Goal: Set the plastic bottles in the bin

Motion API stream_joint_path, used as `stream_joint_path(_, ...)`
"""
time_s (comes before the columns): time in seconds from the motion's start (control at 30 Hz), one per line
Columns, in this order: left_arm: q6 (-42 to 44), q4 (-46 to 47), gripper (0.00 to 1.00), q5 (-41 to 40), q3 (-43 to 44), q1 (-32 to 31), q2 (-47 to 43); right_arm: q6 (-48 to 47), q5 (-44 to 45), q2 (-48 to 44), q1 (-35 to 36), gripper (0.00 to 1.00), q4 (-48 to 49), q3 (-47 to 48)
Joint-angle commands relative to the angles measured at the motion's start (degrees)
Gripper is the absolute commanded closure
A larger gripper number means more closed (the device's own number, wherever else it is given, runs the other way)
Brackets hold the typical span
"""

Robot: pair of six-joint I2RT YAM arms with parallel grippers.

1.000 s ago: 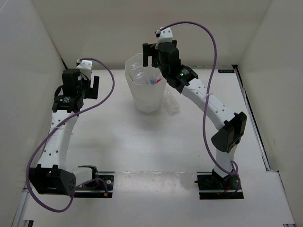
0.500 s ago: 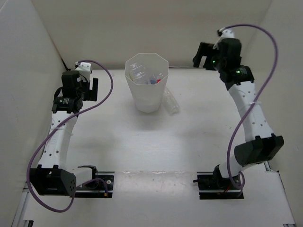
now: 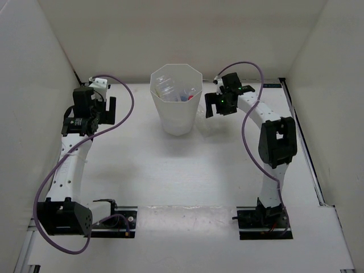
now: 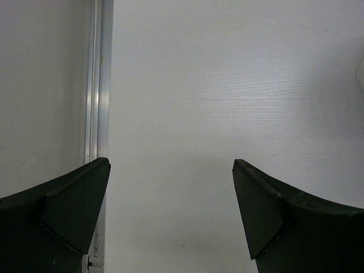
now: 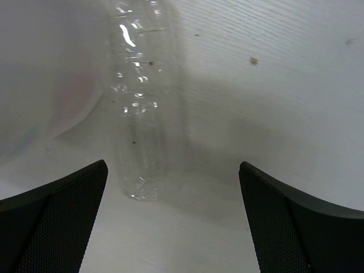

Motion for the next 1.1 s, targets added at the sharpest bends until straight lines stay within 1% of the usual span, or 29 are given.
stream_joint_path(0.0, -0.3, -0.7, 0.0, 0.1, -0.5, 1.1, -1.7, -1.8, -3.4, 1.1, 1.8, 0.0, 1.6, 2.3)
stream_joint_path(0.07, -0.3, -0.7, 0.0, 0.1, -0.5, 1.1, -1.7, -1.8, -5.7, 2.6, 1.8, 0.0, 2.1, 1.7)
stream_joint_path(0.17, -0.8, -0.7, 0.0, 0.6, -0.5, 1.7, -1.2, -0.3, -5.7, 3.3, 3.1, 0.0, 3.4, 0.5)
stream_joint_path(0.27, -0.8, -0.7, 0.0, 0.6, -0.5, 2.2, -0.7, 0.2, 0.1, 5.5, 4.8, 0.0, 3.4, 1.2)
stream_joint_path(0.33, -0.8, -0.7, 0.0, 0.6, -0.5, 2.2, -0.2, 2.1, 4.1, 7.5, 5.4, 0.0, 2.8, 1.9)
stream_joint_path(0.4, -0.8, -0.7, 0.0, 0.6, -0.5, 2.2, -0.2, 4.7, 5.5, 9.2, 5.4, 0.0, 2.8, 3.0)
stream_joint_path(0.57, -0.8, -0.7, 0.0, 0.6, -1.0, 3.4, -0.2, 7.2, 8.7, 11.8, 6.0, 0.0, 2.8, 4.2)
stream_joint_path(0.6, -0.8, -0.7, 0.0, 0.6, -1.0, 3.4, -0.2, 8.3, 9.6, 12.3, 6.6, 0.04, 2.1, 4.2)
stream_joint_path(0.67, -0.8, -0.7, 0.0, 0.6, -1.0, 3.4, -0.2, 10.6, 10.6, 12.3, 6.6, 0.16, 2.1, 4.2)
stream_joint_path(0.7, -0.8, -0.7, 0.0, 1.2, -1.0, 3.9, -0.2, 11.5, 11.3, 11.8, 6.6, 0.3, 2.1, 3.7)
stream_joint_path(0.77, -0.8, -0.7, 0.0, 1.2, -1.0, 3.9, -0.2, 13.4, 11.8, 9.6, 5.5, 0.44, 2.1, 2.7)
stream_joint_path(0.8, -0.8, -0.7, 0.0, 1.2, -1.0, 3.9, -0.2, 14.0, 11.8, 8.6, 5.4, 0.58, 2.8, 1.7)
stream_joint_path(0.83, -0.8, -0.7, 0.0, 1.2, -1.0, 3.9, -0.2, 14.6, 11.8, 6.2, 4.0, 0.64, 2.8, 1.7)
stream_joint_path(0.9, -0.8, -0.7, 0.0, 1.2, -1.0, 3.9, -0.2, 15.3, 12.6, 3.6, 2.6, 0.71, 4.1, 1.0)
stream_joint_path(0.97, -1.3, -0.7, 0.0, 1.2, -1.0, 3.9, -0.2, 17.0, 14.4, -0.7, 0.8, 0.71, 4.7, 1.6)
stream_joint_path(1.03, -1.3, -0.7, 0.0, 1.8, -1.0, 3.9, -0.2, 17.5, 15.6, -3.8, 0.1, 0.71, 5.9, 3.9)
stream_joint_path(1.07, -1.3, -0.7, 0.0, 1.8, -1.0, 3.9, -0.2, 18.2, 15.6, -6.9, 0.1, 0.71, 6.8, 4.8)
